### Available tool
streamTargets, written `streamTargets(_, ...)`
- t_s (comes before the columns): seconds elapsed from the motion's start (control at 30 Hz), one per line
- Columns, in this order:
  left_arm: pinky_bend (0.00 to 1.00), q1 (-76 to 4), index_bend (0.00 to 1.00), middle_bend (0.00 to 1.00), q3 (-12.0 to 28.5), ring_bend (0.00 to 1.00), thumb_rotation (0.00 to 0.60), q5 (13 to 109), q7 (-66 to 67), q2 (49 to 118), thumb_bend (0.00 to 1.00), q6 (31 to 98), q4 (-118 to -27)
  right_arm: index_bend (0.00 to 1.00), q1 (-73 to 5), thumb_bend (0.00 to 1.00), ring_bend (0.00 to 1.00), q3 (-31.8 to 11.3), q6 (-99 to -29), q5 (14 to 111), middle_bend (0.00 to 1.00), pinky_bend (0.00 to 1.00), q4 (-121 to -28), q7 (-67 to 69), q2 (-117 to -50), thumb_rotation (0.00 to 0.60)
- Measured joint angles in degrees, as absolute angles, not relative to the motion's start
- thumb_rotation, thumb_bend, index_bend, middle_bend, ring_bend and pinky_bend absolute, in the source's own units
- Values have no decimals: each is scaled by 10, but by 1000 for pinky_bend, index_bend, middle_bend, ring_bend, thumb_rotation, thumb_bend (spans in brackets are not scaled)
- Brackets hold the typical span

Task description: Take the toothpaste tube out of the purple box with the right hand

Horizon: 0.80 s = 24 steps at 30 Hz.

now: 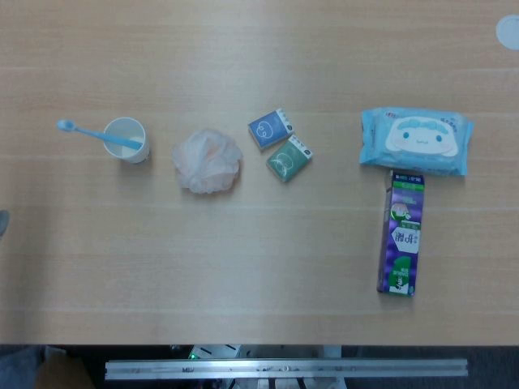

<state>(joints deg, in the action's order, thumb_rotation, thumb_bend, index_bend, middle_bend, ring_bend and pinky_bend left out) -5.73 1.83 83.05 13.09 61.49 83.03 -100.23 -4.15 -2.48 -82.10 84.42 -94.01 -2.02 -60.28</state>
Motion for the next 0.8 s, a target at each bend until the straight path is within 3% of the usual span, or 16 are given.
streamTargets(0.43,111,-58,100,107,17,75,600,831,131,615,270,828,-1005,215,-58,96,200,-11,-793,879,249,261,-955,-5,-583,600)
streamTargets(0.6,111,-54,100,107,12,75,600,830,127,614,269,828,-1004,215,-76,97,278,2,-754,898,304,261,-966,-16,-577,600)
streamTargets(0.8,110,-51,100,107,8,75,600,833,117,612,270,828,-1002,215,-110,97,280,21,-669,904,314,260,-979,-46,-575,600)
